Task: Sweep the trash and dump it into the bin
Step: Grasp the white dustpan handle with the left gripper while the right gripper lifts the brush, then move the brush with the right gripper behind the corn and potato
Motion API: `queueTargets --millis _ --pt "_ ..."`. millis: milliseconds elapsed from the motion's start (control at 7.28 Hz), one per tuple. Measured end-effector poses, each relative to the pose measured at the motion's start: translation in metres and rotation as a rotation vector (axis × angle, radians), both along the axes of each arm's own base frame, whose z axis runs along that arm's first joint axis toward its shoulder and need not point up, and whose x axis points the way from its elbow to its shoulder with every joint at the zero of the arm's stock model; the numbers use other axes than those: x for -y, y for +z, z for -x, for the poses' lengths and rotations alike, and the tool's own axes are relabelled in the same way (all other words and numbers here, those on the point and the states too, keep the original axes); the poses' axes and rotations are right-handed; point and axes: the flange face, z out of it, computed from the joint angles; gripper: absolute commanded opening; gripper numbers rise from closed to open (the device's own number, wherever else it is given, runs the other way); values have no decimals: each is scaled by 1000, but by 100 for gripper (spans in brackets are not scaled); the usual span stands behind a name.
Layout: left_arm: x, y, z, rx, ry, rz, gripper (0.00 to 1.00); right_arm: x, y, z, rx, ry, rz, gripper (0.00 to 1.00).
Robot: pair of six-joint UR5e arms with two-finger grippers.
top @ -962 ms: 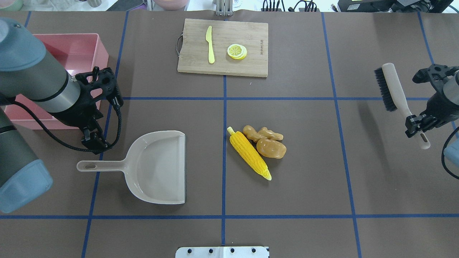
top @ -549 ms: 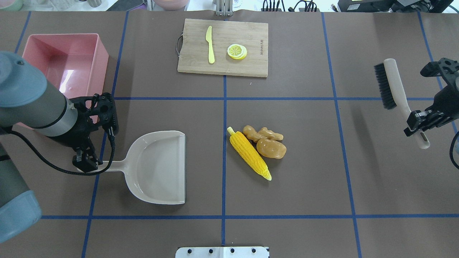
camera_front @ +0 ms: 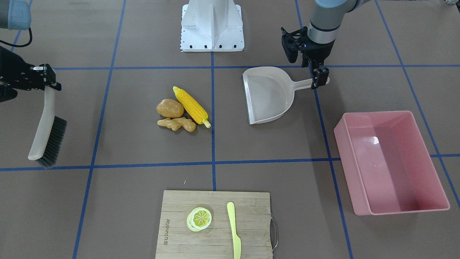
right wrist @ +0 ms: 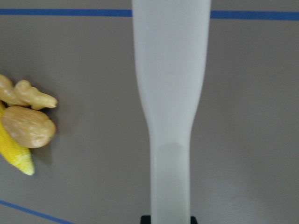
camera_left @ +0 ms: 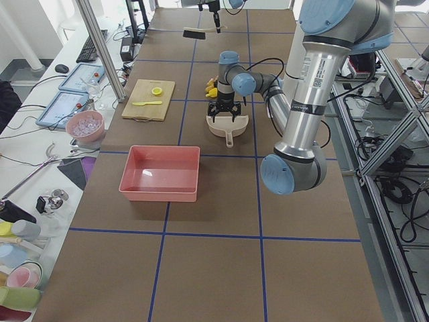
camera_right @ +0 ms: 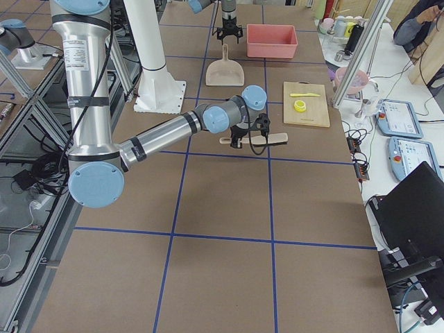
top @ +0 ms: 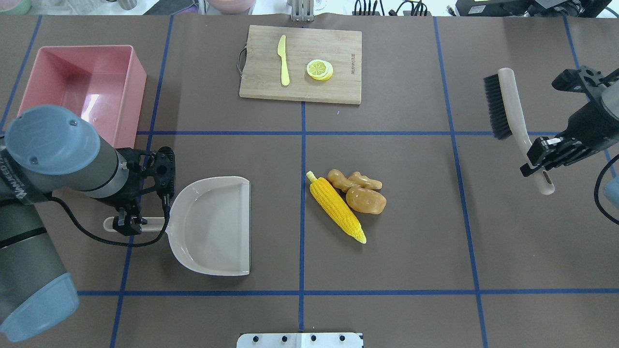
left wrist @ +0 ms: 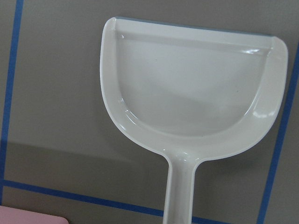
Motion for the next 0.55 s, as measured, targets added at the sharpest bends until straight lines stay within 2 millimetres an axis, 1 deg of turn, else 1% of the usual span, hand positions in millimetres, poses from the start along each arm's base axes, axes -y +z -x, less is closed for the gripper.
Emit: queueTargets --millis 137,275,412,549 --pt "3 26 -9 -16 3 -17 98 -4 -20 6 55 -8 51 0" --pt "4 57 -11 -47 5 -37 98 -12 -33 17 98 -39 64 0" --pt "-1 78 -8 -87 18 -44 98 -22 -38 30 120 -65 53 0" --pt "-6 84 -7 -123 45 -29 98 -33 -43 48 126 -71 40 0"
